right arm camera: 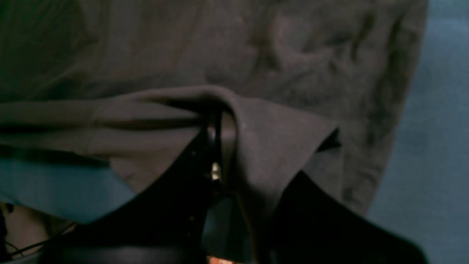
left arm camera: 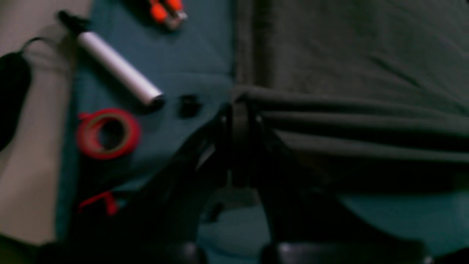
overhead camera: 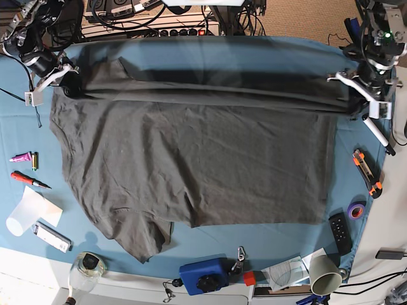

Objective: Fold the T-shirt properly
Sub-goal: 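Fold the shoulder edge over the shirt body toward the hem with both grippers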

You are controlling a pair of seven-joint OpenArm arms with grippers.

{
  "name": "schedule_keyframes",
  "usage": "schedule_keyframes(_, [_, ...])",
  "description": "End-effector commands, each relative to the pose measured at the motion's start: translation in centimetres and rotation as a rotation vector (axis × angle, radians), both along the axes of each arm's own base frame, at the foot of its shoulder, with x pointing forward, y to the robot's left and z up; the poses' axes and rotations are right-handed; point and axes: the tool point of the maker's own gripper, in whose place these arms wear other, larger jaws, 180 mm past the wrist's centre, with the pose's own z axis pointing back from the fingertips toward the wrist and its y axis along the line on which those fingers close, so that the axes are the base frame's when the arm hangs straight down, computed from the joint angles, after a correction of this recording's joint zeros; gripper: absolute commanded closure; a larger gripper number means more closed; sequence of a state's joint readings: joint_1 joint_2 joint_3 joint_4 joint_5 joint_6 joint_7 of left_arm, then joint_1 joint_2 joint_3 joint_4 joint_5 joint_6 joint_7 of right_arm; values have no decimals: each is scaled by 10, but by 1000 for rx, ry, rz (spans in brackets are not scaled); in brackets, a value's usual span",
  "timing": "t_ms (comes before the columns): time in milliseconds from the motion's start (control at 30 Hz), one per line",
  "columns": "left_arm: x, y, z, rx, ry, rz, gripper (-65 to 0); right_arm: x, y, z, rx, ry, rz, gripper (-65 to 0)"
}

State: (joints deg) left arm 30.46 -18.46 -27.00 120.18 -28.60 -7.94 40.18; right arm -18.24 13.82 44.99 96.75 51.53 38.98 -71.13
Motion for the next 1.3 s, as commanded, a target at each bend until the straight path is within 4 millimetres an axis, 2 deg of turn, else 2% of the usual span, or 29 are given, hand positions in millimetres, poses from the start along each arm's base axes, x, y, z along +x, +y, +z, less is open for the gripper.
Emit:
schedule_keyframes(0, [7,-3,9,23,-39,-21,0,10,-8,15,-27,-54,-7,0])
schedule_keyframes(100, [15,-9,9,83,-51,-47,0,15,-12,16,-48,-62,-13,0])
schedule_keyframes(367, [27,-5,19,81,-97,-21,0,33,-26,23,-116,-80,-55,0])
schedule_keyframes(533, [37,1,25,98,-117,-49,0,39,-28,26,-123,-89,-63,0])
schedule_keyframes(700, [46,13,14,73,-94,-28,0,37,-30,23,-132,-70,-73,0])
schedule_keyframes(800, [48,11,4,39,-72,-49,0,37,-31,22,-135,-65,-77,0])
schedule_keyframes(900, [53,10,6,27,-82,-55,0,37,-31,23,-137,-66,-78,0])
schedule_keyframes(1100, [68,3,17,3,-125,-70,0,39,-34,23,-151,-69,-84,0])
schedule_keyframes(1267, [70,-27,2,57,-92,-164,0,39,-35,24,-156,-74,-87,0])
